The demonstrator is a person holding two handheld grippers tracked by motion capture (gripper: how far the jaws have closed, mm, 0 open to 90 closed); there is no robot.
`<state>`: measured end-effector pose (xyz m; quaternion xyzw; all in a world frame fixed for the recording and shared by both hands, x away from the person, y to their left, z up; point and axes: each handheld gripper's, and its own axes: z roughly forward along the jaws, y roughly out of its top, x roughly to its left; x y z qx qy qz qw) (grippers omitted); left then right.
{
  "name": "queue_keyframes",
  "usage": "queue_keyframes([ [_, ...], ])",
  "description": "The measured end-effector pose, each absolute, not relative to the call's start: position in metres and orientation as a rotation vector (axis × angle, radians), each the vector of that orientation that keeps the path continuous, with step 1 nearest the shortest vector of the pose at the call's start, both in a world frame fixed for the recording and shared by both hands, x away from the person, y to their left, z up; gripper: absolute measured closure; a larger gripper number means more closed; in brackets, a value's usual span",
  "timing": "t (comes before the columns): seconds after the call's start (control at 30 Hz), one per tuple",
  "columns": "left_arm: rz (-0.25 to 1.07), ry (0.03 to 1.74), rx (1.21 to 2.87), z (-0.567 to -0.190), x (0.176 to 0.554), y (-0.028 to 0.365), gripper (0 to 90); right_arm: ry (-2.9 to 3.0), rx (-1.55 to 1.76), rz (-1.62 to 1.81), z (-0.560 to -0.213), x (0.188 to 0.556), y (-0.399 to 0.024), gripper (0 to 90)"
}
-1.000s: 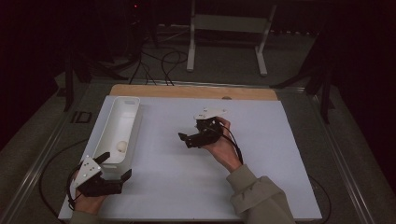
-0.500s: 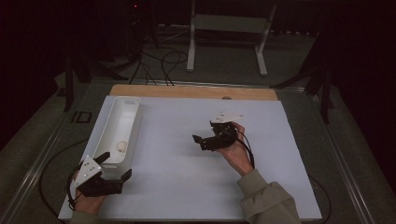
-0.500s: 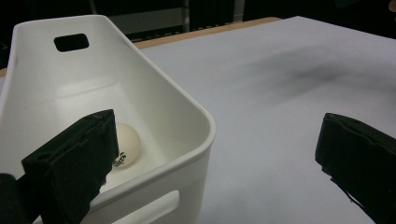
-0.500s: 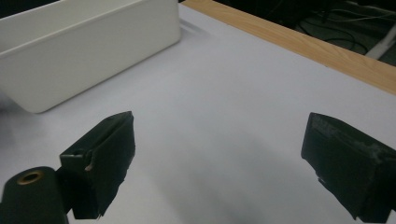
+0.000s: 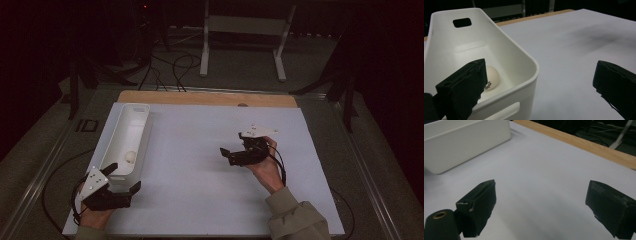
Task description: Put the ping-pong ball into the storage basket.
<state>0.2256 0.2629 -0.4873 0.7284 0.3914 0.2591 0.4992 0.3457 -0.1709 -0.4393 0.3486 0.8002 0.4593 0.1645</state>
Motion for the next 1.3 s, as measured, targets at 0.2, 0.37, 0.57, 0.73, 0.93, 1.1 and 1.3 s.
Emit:
queue_keyframes([
  [0.2,0.626,0.949,1.765,-0.487,0.226,0.263,0.1,2.268,1.025,1.314,-0.445,0.34,-0.186,9.1],
  [0.37,0.624,0.948,1.766,-0.487,0.226,0.263,0.1,2.245,1.027,1.315,-0.446,0.335,-0.195,9.0],
  [0.57,0.621,0.95,1.765,-0.487,0.227,0.262,0.1,2.236,1.036,1.302,-0.45,0.328,-0.207,9.0],
  [0.73,0.62,0.951,1.763,-0.487,0.227,0.263,0.1,2.212,1.064,1.309,-0.453,0.325,-0.219,9.0],
  [0.93,0.624,0.964,1.759,-0.487,0.228,0.263,0.1,2.194,1.074,1.299,-0.458,0.318,-0.233,9.0],
  [1.1,0.628,0.978,1.75,-0.486,0.229,0.265,0.1,2.154,1.075,1.321,-0.457,0.313,-0.245,9.0],
  [1.3,0.635,0.991,1.73,-0.486,0.23,0.268,0.1,2.133,1.057,1.322,-0.459,0.301,-0.255,9.0],
])
